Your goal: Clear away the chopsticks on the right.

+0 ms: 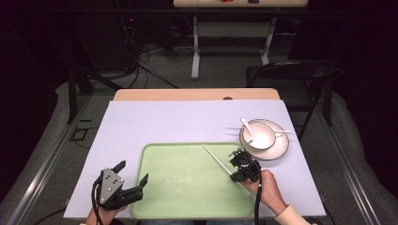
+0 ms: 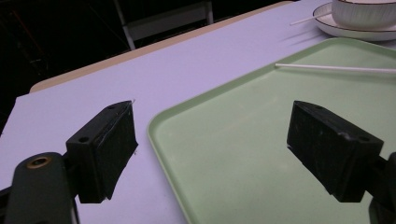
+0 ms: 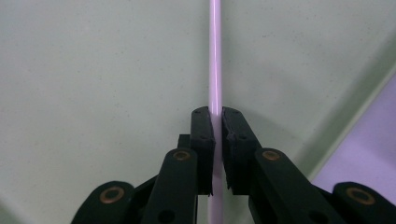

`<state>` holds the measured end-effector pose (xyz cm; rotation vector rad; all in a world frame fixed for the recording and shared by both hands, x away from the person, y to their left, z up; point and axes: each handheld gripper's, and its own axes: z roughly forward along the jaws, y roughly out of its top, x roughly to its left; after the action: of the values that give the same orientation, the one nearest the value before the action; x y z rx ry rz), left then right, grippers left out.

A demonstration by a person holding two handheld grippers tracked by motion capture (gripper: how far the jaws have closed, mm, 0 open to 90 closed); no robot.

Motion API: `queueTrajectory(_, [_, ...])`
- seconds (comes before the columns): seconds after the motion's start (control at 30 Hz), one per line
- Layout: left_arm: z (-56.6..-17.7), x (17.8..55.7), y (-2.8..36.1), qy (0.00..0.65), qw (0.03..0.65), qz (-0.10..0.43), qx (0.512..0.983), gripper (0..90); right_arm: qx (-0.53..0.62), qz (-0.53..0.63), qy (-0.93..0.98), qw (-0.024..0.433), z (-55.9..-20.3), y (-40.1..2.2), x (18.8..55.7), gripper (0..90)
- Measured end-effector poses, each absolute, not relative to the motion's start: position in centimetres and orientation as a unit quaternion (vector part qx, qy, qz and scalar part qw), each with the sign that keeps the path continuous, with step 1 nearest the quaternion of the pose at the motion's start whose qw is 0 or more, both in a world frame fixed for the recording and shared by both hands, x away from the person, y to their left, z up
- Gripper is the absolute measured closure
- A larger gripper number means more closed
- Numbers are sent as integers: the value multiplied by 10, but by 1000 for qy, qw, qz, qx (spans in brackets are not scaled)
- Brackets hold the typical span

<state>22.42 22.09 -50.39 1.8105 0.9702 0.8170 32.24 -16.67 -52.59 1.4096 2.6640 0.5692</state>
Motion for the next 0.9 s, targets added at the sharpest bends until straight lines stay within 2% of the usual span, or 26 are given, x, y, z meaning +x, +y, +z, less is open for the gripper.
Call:
queueTrajectory(0.13, [-504, 224, 221, 393, 450, 331, 730, 155, 457, 180, 870, 36, -527, -164, 323, 828])
queueTrajectory(0.23, [-504, 224, 221, 392, 449, 331, 731, 155, 453, 185, 872, 39, -527, -164, 322, 743])
queueTrajectory(0.3, [-504, 224, 221, 393, 451, 331, 730, 155, 445, 191, 874, 50, -525, -164, 321, 738])
queueTrajectory(0.4, [-504, 224, 221, 395, 451, 331, 729, 155, 437, 194, 876, 58, -521, -165, 320, 625])
queueTrajectory(0.53, [-504, 224, 221, 392, 450, 331, 731, 155, 407, 220, 885, 60, -513, -171, 317, 355])
queueTrajectory(0.57, [-504, 224, 221, 393, 453, 330, 729, 155, 392, 232, 888, 64, -510, -173, 315, 328])
queueTrajectory(0.63, [-504, 224, 221, 390, 452, 329, 732, 155, 370, 237, 895, 76, -504, -176, 312, 217])
queueTrajectory(0.7, [-504, 224, 221, 387, 450, 329, 735, 155, 353, 246, 899, 82, -498, -180, 310, 155])
queueTrajectory(0.9, [-504, 223, 222, 391, 455, 332, 728, 155, 338, 258, 899, 104, -482, -195, 312, 60])
